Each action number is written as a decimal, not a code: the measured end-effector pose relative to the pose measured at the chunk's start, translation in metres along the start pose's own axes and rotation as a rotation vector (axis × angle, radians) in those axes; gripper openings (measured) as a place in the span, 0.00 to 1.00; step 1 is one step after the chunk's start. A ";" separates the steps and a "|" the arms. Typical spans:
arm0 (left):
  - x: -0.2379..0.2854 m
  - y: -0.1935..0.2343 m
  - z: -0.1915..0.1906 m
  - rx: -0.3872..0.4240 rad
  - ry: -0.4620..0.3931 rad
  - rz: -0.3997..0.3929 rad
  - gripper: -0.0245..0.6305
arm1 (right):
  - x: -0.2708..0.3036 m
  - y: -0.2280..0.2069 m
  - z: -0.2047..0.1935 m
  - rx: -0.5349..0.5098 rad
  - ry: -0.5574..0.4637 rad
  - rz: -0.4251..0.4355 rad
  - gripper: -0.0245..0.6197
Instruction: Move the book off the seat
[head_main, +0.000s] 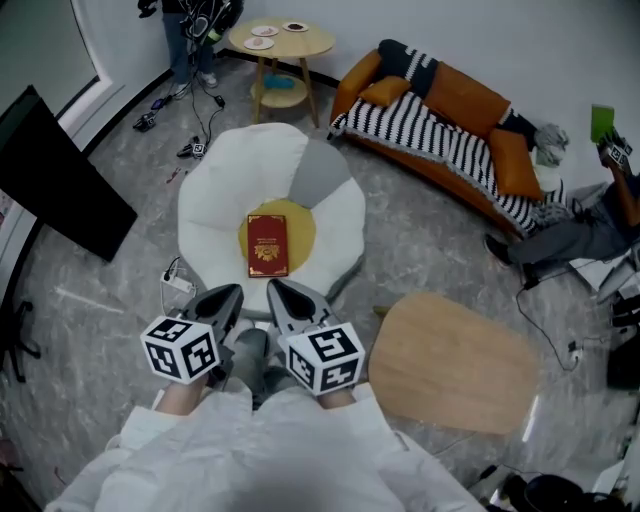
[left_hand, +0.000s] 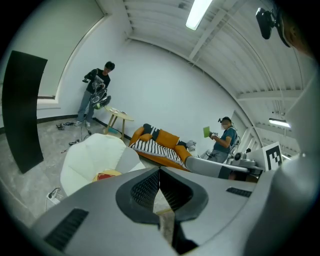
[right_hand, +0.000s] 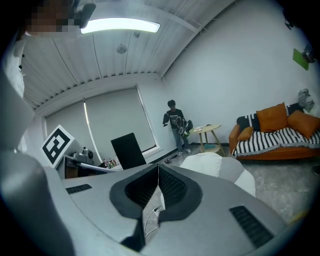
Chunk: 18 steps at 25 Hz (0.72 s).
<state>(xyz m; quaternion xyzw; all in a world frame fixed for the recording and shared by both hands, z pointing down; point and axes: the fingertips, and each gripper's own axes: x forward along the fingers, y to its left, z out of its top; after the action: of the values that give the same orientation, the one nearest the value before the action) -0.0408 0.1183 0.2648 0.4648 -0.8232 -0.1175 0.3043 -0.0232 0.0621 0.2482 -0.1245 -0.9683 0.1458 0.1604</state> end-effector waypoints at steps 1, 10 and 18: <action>0.003 0.002 0.003 0.004 0.005 -0.002 0.05 | 0.003 -0.003 0.003 0.003 0.000 -0.007 0.06; 0.028 0.046 0.044 0.019 0.015 -0.035 0.05 | 0.062 -0.013 0.028 -0.010 -0.008 -0.033 0.06; 0.045 0.093 0.082 0.023 0.012 -0.068 0.05 | 0.120 -0.009 0.050 -0.037 -0.017 -0.037 0.06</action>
<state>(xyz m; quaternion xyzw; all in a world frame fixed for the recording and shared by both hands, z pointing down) -0.1725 0.1235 0.2617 0.4965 -0.8065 -0.1155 0.2995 -0.1527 0.0758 0.2384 -0.1081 -0.9742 0.1261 0.1525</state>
